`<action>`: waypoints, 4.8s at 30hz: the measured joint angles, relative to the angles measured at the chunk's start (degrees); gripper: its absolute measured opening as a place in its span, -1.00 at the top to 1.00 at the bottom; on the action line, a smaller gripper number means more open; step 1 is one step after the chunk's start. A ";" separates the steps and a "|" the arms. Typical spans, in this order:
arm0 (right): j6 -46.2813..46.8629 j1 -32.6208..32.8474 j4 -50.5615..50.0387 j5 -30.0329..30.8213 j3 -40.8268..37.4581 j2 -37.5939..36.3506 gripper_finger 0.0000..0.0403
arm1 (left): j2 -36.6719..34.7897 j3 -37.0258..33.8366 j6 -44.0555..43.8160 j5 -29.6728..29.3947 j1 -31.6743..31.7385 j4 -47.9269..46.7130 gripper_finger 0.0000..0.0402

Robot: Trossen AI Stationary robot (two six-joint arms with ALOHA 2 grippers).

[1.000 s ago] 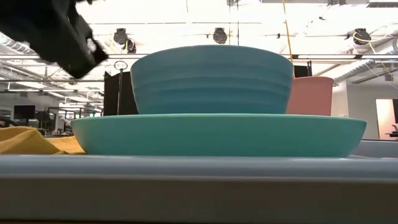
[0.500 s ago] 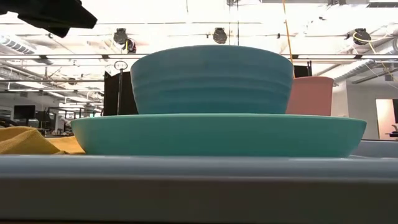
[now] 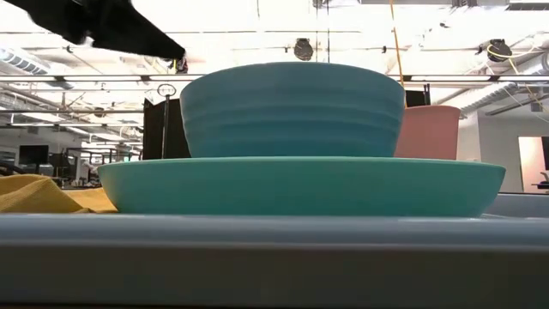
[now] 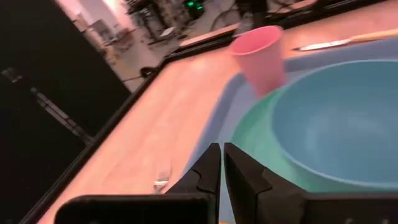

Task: Set up tray
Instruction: Put the orange fork on top of the yellow napkin to the left of the light blue plate

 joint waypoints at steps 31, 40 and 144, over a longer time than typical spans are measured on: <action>26.21 -51.16 -11.74 -62.46 0.00 -6.55 0.43 | 0.02 0.00 -13.77 0.87 -2.58 -3.21 0.87; 22.47 -59.37 -5.06 -81.88 0.21 -0.61 0.43 | -0.13 0.00 -21.82 1.29 -1.29 -12.05 0.87; 0.76 -55.65 -53.73 -77.57 54.49 56.81 0.46 | -2.67 0.00 -36.16 1.52 -3.79 -28.03 0.87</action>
